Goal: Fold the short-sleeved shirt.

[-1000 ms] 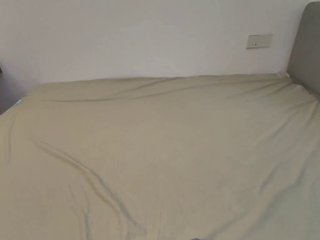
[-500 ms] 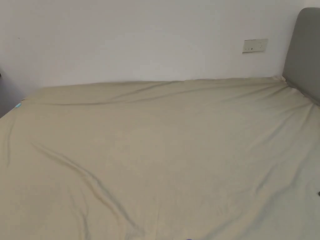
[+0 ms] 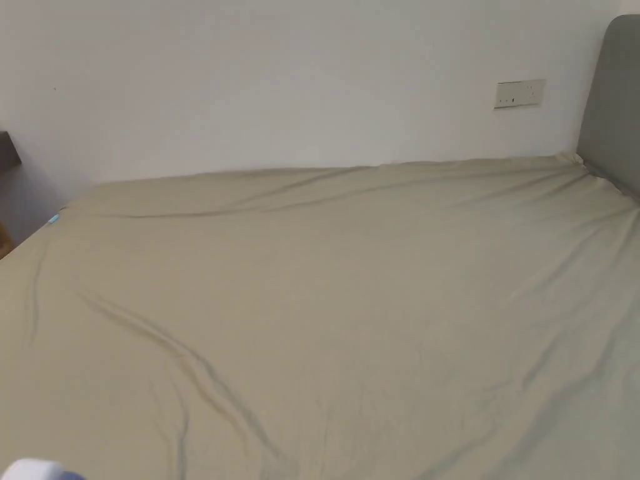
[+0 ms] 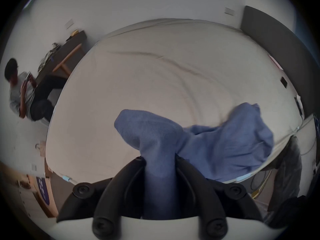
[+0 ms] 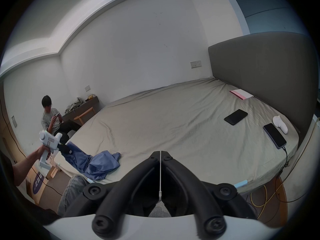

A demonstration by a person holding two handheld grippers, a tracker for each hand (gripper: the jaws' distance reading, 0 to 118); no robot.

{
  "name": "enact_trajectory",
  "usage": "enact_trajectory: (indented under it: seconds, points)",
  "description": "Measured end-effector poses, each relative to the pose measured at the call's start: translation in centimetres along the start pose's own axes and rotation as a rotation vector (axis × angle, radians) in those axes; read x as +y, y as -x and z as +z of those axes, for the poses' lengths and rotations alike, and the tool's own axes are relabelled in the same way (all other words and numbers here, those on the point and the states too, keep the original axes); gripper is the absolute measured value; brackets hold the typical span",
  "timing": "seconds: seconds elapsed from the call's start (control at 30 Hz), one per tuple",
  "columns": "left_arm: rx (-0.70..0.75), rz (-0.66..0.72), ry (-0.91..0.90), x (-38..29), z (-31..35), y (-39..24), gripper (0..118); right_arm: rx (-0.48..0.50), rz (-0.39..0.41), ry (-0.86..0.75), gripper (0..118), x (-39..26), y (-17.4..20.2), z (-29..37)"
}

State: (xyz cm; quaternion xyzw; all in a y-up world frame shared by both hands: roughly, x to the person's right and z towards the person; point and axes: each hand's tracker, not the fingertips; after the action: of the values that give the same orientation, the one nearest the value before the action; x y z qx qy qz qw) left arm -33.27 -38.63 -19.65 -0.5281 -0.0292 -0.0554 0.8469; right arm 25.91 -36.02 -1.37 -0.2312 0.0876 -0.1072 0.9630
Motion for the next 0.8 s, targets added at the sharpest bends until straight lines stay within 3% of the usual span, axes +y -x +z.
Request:
enact_trajectory:
  seconds: [0.13,0.23,0.3,0.37,0.5,0.7,0.8]
  points:
    - [-0.277,-0.039,0.026,0.9,-2.2,-8.0,18,0.008,0.029,-0.026,2,-0.1,0.7,0.6]
    - [-0.326,-0.15,0.103,0.7,-6.4,-13.7,20,0.007,0.055,-0.045,2,0.0,0.8,1.0]
    - [-0.265,-0.146,0.123,0.1,-9.0,-15.7,25,0.018,0.057,-0.044,2,0.1,0.7,1.1]
    - [-0.273,-0.103,0.054,-0.3,-9.8,-15.6,44,0.03,0.053,-0.04,2,0.2,0.6,1.1]
    - [-0.523,0.066,0.059,-0.8,-8.8,-13.5,109,0.006,0.033,-0.032,1,-0.1,0.4,0.6]
    - [-0.427,0.182,-0.139,-0.8,-2.3,-9.6,109,0.021,-0.006,-0.037,1,-0.2,0.1,0.1]
    - [-0.233,0.292,-0.262,-0.8,0.5,-7.7,109,0.019,-0.008,-0.038,1,-0.3,-0.1,0.0]
